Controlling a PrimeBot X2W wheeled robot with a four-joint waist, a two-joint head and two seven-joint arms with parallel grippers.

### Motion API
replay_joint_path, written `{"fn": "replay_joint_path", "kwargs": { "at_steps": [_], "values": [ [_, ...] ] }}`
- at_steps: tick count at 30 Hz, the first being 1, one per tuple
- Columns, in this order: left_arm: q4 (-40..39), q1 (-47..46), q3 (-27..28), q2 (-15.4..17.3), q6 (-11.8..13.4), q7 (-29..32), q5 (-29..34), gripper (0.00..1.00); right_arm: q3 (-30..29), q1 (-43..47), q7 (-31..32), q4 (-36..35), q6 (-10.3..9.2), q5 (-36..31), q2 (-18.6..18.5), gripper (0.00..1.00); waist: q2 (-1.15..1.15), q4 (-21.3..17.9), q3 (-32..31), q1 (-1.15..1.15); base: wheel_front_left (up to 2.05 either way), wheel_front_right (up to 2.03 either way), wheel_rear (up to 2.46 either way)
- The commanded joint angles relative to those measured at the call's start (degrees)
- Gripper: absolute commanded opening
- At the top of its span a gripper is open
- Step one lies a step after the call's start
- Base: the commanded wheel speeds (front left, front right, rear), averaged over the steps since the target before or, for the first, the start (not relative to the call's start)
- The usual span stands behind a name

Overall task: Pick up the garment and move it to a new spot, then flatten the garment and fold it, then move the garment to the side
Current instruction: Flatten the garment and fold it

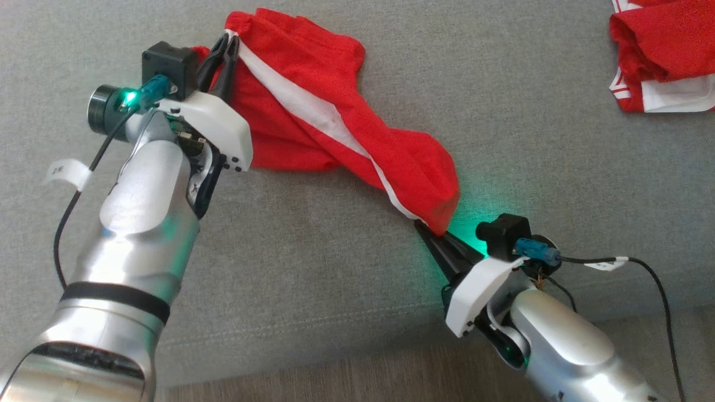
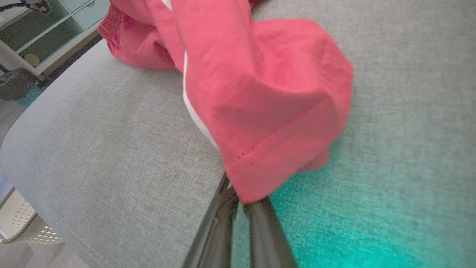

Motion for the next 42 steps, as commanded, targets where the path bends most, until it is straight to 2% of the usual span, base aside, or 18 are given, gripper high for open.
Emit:
{"fn": "replay_joint_path", "kwargs": {
  "at_steps": [1,9,17,20,27,33,42],
  "values": [
    [-1.4,-2.9,1.4,1.8,0.3,-0.5,-0.4,0.00,1.0,0.0,0.0,-1.2,-0.02,0.1,-0.5,0.00,0.00,0.0,-0.2,0.00,0.00,0.00,0.00],
    [-1.6,-1.6,1.7,2.8,-0.6,-0.6,-1.8,0.00,0.4,-1.4,0.0,-4.4,-0.02,-2.2,-6.1,0.00,0.00,-0.1,-2.9,0.00,0.00,0.00,0.00],
    [-3.9,0.9,0.7,4.5,-2.9,0.2,-3.4,0.00,1.6,-7.8,1.2,-13.9,-0.02,0.8,-18.0,0.00,0.00,0.0,-8.1,0.00,0.00,0.00,0.00],
    [-7.1,2.3,0.3,5.3,-3.7,0.9,-5.0,0.00,1.6,-12.3,3.6,-17.4,-0.02,2.0,-22.7,0.00,0.00,0.2,-10.7,0.00,0.00,0.00,0.00],
    [-16.6,5.8,1.1,6.3,-4.0,1.7,-8.4,0.00,0.2,-17.7,7.5,-20.5,-0.02,4.2,-26.7,0.00,0.00,1.4,-15.4,0.00,0.00,0.00,0.00],
    [-27.8,11.4,3.5,7.5,-2.8,2.4,-11.8,0.00,-3.8,-18.0,15.8,-22.0,-0.02,6.9,-29.2,0.00,0.00,2.1,-18.3,0.00,0.00,0.00,0.00],
    [-44.6,19.5,5.5,9.2,0.4,9.1,-16.3,0.00,-11.4,-15.6,32.6,-33.2,-0.02,16.4,-31.8,0.00,0.00,2.3,-18.3,0.00,0.00,0.00,0.00]
  ]
}}
